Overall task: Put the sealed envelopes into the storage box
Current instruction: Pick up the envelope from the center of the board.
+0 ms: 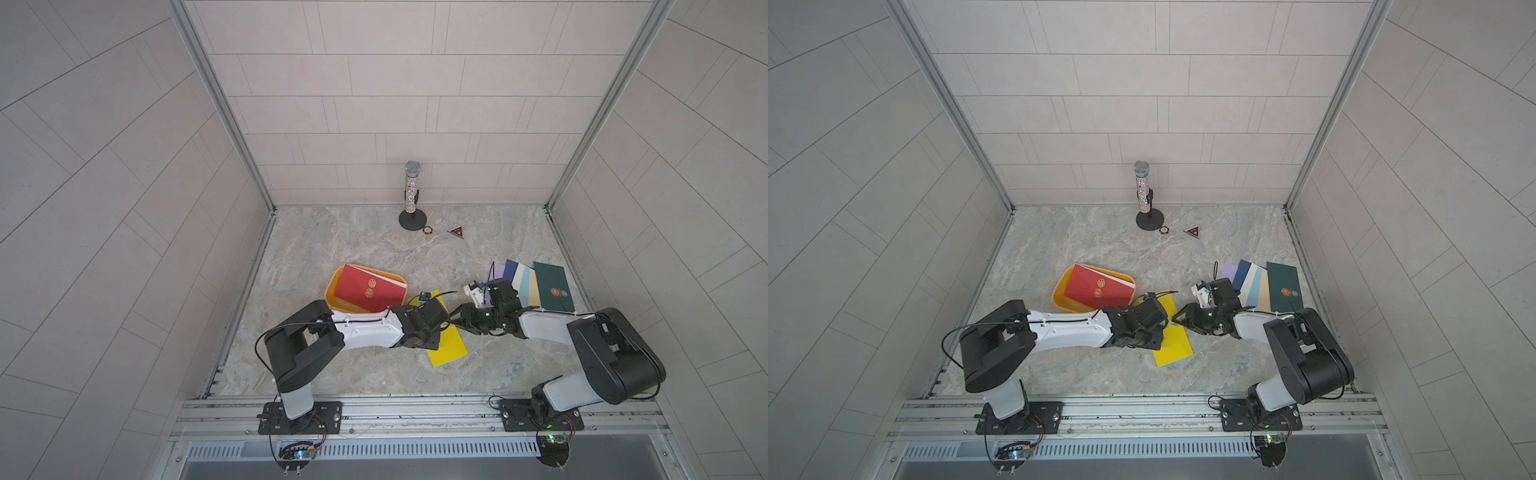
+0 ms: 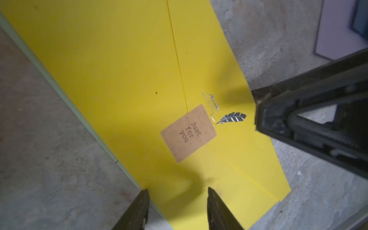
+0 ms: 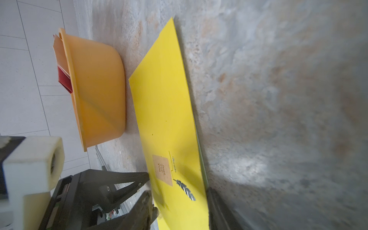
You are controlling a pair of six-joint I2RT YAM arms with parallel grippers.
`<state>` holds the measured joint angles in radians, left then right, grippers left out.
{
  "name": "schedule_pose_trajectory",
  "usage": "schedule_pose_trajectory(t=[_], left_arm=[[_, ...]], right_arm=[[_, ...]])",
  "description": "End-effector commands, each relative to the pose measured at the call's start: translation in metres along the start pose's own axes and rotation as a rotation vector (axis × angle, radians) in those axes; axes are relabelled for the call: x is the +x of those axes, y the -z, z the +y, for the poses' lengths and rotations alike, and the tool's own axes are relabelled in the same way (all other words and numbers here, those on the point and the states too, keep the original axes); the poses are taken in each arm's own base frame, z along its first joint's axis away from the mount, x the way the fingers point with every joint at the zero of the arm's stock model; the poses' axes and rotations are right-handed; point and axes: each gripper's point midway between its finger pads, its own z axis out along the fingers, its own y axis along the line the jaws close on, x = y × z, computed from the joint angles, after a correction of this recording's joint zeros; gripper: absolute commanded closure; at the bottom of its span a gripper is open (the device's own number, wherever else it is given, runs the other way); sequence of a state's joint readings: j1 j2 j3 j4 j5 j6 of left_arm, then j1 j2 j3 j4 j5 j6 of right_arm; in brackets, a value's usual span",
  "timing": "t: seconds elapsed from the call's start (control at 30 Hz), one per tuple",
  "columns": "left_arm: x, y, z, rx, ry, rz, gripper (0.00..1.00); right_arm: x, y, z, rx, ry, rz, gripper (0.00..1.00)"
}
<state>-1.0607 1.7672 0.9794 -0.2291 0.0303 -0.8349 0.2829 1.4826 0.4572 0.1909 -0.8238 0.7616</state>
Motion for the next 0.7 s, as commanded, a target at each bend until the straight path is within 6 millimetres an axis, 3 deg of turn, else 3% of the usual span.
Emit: schedule_pose_trajectory(t=[0.0,0.07,0.17,0.6,0.67], left_arm=[[0.009,-0.013,0.007,-0.008,0.003,0.024,0.48],[0.01,-0.014,0.008,-0.01,0.0,0.028,0.48],[0.01,-0.014,0.008,-0.008,0.001,0.03,0.48],[0.01,-0.013,0.006,0.001,-0.004,0.028,0.48],[0.01,-0.012,0.004,0.011,-0.001,0.028,0.48]], right_arm=[[0.013,0.0,0.01,-0.05,-0.046,0.053,0.53],[0.011,0.002,0.014,-0.053,-0.04,0.047,0.56],[0.011,0.006,0.021,-0.067,-0.036,0.049,0.7],[0.01,0.017,0.032,-0.06,0.038,0.046,0.7],[0.012,0.017,0.032,-0.053,0.069,0.047,0.75]])
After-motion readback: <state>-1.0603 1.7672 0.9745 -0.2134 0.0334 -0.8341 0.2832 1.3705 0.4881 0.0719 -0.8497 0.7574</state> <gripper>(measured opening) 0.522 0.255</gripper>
